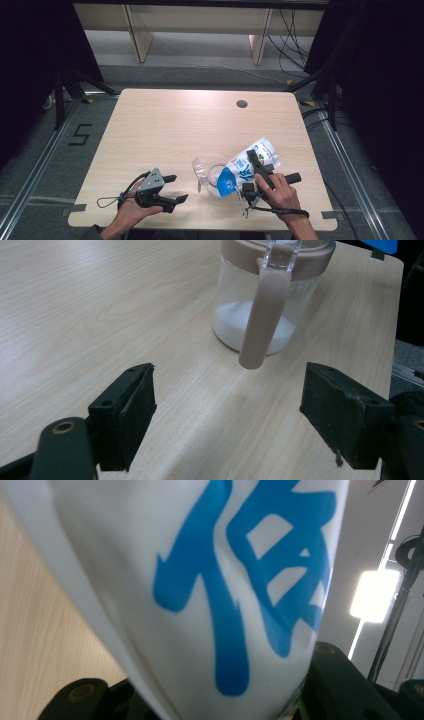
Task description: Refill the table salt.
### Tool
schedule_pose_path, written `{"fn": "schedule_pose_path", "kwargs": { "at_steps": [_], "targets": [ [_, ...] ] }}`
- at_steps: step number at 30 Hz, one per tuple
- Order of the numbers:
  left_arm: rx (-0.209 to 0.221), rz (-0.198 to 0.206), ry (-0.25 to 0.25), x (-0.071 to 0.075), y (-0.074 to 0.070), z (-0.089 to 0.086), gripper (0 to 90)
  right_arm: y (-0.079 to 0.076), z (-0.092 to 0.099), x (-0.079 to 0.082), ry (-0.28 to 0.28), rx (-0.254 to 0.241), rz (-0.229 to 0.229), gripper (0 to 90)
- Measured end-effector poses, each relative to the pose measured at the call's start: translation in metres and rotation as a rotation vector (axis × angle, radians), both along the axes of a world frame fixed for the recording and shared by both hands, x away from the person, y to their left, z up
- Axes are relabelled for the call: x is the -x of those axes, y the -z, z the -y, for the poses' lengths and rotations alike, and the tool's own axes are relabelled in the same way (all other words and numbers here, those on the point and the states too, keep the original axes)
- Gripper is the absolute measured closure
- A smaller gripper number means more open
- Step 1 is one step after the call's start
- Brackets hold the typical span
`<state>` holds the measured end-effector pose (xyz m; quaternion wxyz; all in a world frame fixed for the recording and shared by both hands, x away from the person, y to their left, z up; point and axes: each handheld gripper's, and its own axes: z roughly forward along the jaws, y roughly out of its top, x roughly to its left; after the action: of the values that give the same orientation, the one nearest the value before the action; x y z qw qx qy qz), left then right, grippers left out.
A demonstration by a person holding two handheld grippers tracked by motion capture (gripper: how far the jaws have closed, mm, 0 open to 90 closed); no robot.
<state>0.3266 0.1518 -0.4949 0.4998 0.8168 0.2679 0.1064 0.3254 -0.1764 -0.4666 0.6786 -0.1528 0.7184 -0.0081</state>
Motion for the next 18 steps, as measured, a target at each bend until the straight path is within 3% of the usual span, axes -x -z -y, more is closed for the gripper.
{"fn": "schedule_pose_path", "kwargs": {
  "at_steps": [10,13,18],
  "targets": [
    [0.0,0.0,0.0,0.0001,0.0,0.0,21.2,-0.0017,-0.0003,0.0006,0.004,0.013,-0.005,67.8],
    [0.0,0.0,0.0,0.0001,0.0,0.0,21.2,0.0003,0.0002,0.0005,0.007,-0.015,-0.015,68.2],
    [0.0,0.0,0.0,0.0,0.0,0.0,21.1,0.0005,0.0005,0.0002,0.002,-0.02,-0.011,69.1]
  ]
}}
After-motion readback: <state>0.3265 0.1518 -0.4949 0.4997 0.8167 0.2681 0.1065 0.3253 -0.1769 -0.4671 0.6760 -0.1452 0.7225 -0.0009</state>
